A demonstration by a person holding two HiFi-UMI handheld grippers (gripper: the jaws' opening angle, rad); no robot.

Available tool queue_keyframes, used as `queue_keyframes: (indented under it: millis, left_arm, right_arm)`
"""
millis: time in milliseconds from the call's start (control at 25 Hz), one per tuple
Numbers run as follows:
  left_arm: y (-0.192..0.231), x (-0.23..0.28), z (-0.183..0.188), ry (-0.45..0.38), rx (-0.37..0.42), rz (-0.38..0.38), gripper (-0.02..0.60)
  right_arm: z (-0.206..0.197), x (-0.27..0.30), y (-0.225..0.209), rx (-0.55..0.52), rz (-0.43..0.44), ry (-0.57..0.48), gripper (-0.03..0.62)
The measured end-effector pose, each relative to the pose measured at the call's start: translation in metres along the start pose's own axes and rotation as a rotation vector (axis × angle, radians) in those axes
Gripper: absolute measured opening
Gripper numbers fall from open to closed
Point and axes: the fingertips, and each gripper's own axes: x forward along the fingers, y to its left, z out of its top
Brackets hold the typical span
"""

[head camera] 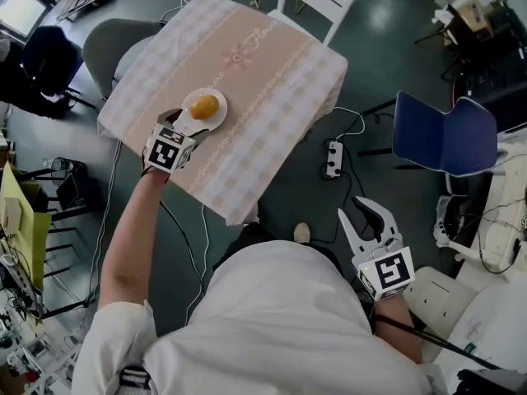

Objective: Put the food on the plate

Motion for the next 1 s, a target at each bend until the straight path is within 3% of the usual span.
queue_keyframes:
  millis: [200, 360, 480, 560, 800, 1000]
  left_arm:
    - [-0.063, -0.058, 0.007, -0.163, -0.18, 0.008, 0.386]
    - [-0.124, -0.11, 0.024, -0.322, -0.297, -0.003, 0.243]
    - [-0.173, -0.149, 0.039, -0.448, -0.362, -0.008, 0.078]
    - [-0.208, -0.171, 0.048, -0.51, -0.385, -0.026, 0.011]
    - [-0.308, -0.209, 0.066, -0.625, -0.442, -0.128, 0.011]
    - [-0.377, -0.21, 0.075, -0.574, -0.375, -0.191, 0.011]
  right_arm:
    - [-0.008, -0.012, -0.007, -0.046, 0.098, -0.033, 0.092]
    - [-0.008, -0.017, -0.003, -0.105, 0.194, -0.06, 0.054]
    - [-0.009, -0.024, 0.006, -0.132, 0.283, -0.081, 0.036]
    - [-0.01, -0.032, 0.012, -0.156, 0.328, -0.088, 0.029]
    - [-0.022, -0.053, 0.03, -0.219, 0.446, -0.088, 0.026]
    - [-0.035, -0.07, 0.04, -0.237, 0.498, -0.077, 0.025]
